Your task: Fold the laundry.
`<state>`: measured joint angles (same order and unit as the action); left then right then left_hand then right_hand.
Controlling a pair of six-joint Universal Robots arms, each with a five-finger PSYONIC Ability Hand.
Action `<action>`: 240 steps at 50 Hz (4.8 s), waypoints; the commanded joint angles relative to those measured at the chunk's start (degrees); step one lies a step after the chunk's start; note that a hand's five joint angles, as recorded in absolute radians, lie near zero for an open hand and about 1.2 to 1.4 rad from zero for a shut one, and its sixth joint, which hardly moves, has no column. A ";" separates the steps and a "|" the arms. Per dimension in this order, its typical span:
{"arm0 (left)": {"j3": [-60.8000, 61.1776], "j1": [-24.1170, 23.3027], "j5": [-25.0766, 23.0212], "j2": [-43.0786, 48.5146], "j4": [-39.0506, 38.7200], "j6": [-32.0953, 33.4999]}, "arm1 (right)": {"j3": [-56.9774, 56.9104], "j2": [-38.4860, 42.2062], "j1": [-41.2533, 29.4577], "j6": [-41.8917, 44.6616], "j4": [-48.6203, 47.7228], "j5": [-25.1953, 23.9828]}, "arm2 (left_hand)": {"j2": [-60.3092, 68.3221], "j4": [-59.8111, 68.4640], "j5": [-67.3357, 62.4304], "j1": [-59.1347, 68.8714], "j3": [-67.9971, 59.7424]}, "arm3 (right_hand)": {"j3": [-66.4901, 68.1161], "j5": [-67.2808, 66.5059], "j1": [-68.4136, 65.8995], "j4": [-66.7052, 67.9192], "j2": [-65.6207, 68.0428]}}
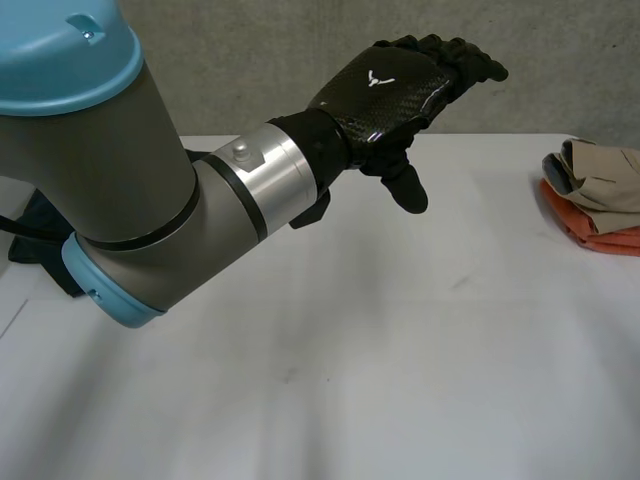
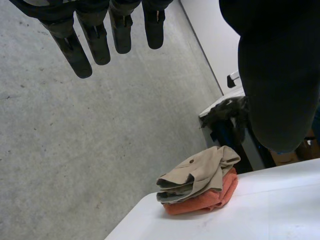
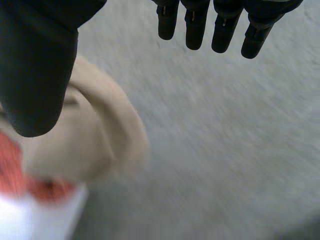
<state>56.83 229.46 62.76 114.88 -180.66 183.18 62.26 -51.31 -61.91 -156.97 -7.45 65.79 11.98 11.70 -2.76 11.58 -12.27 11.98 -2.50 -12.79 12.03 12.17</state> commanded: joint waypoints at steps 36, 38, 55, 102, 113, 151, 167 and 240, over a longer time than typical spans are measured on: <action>-6.02 40.10 11.63 26.59 -11.18 40.59 | 41.44 -20.50 -40.22 18.63 -21.90 0.22 | -1.10 -0.82 1.88 -0.69 1.39 | -1.98 2.50 2.79 -2.03 -2.17; -7.69 40.54 9.24 29.68 -12.17 40.59 | 42.41 -19.97 -39.96 18.72 -21.90 0.22 | -0.42 -0.15 1.21 -0.02 0.72 | -1.98 2.50 2.79 -2.03 -2.17; -5.07 36.77 10.28 16.18 -16.48 18.19 | 44.35 -20.67 -39.52 18.63 -21.90 1.45 | 68.02 68.30 -67.24 68.42 -67.73 | -1.98 2.50 2.79 -2.03 -2.17; 11.73 9.43 15.12 1.74 -2.50 11.31 | 35.65 -25.07 -37.40 -5.53 11.75 9.10 | 3.11 3.39 -2.33 3.52 -2.82 | -1.98 2.50 2.79 -2.03 -2.17; 3.55 11.10 5.54 20.20 5.67 23.01 | 45.22 -24.54 -39.60 -8.88 0.18 11.20 | 2.11 2.38 -1.32 2.51 -1.81 | -1.98 2.50 2.79 -2.03 -2.17; 13.38 -1.64 35.23 -2.37 -0.20 5.80 | 4.12 -1.62 -47.25 3.88 -31.38 2.25 | 68.02 68.30 -67.24 68.42 -67.73 | 68.02 -67.50 -67.21 67.97 67.83; 20.86 -15.97 39.37 7.37 -10.86 -0.01 | 2.33 9.57 -46.90 -8.35 -35.18 -3.03 | 31.13 31.41 -30.34 31.53 -30.83 | -1.98 2.50 2.79 -2.03 -2.17; 6.71 14.79 22.67 -26.71 -2.06 5.53 | -3.43 -35.96 -48.40 -8.35 20.52 19.29 | 68.02 68.30 -67.24 68.42 -67.73 | 68.02 -67.50 -67.21 67.97 67.83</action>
<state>64.15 243.60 85.31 101.19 -182.17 196.70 71.33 -83.62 -116.75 -164.35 2.16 88.86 68.51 68.72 -56.10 65.75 -68.14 68.08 -56.34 -63.45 68.59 67.44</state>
